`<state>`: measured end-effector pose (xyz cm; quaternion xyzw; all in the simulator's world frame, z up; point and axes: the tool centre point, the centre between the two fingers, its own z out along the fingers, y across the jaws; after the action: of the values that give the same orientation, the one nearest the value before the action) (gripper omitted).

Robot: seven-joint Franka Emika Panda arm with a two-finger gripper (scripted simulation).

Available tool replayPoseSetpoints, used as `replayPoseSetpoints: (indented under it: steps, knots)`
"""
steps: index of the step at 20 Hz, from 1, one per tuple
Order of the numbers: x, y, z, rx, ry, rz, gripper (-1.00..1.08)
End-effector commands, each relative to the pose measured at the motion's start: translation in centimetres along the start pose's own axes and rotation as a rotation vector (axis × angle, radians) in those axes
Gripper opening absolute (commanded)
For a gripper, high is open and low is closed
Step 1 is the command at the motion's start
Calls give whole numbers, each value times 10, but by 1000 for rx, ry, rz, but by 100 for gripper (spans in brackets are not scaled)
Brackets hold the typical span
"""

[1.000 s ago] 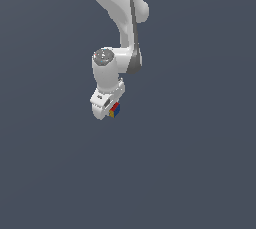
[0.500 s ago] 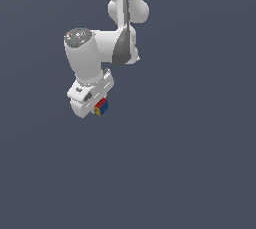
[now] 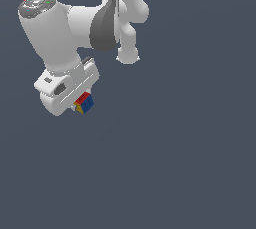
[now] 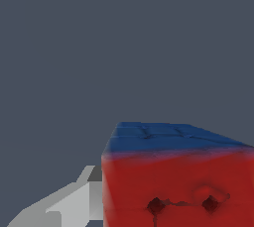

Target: Pick up the object and move it to a goal position.

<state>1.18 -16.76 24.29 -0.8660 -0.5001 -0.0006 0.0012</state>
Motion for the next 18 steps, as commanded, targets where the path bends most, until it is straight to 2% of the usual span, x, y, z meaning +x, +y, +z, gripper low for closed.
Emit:
replayPoseSetpoints:
  steps: [1, 10, 18]
  knots:
    - [-4, 12, -17, -1, 0, 0, -100]
    - [-14, 48, -63, -1, -1, 0, -100]
    - [-19, 67, -86, -1, -2, 1, -100]
